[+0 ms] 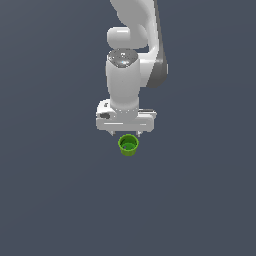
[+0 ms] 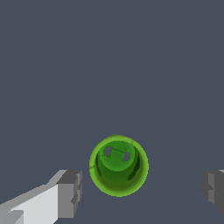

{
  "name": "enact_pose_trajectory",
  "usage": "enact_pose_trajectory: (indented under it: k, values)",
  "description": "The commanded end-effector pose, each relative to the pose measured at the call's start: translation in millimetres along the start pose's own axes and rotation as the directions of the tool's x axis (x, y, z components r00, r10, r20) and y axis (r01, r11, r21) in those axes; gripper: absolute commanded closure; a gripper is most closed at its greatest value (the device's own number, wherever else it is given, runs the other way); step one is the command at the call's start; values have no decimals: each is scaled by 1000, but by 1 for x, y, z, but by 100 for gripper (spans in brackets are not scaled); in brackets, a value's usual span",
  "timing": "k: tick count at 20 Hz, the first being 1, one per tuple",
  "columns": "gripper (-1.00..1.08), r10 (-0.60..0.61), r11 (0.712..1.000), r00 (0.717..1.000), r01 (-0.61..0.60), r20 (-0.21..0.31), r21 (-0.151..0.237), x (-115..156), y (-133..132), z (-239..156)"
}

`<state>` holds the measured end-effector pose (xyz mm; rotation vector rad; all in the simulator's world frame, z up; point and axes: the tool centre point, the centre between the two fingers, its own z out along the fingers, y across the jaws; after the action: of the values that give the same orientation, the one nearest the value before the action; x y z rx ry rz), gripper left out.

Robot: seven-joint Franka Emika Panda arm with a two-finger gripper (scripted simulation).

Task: Pick up the object and move it to a goal position.

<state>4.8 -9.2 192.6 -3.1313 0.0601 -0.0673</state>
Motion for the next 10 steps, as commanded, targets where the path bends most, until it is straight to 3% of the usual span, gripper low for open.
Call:
enact_pose_trajectory:
  k: [1, 10]
  values:
    - [-20, 0, 1000, 1000, 0, 0, 0, 0, 0, 0]
    - [-20, -3, 1000, 1000, 3, 8, -5, -2, 11, -1]
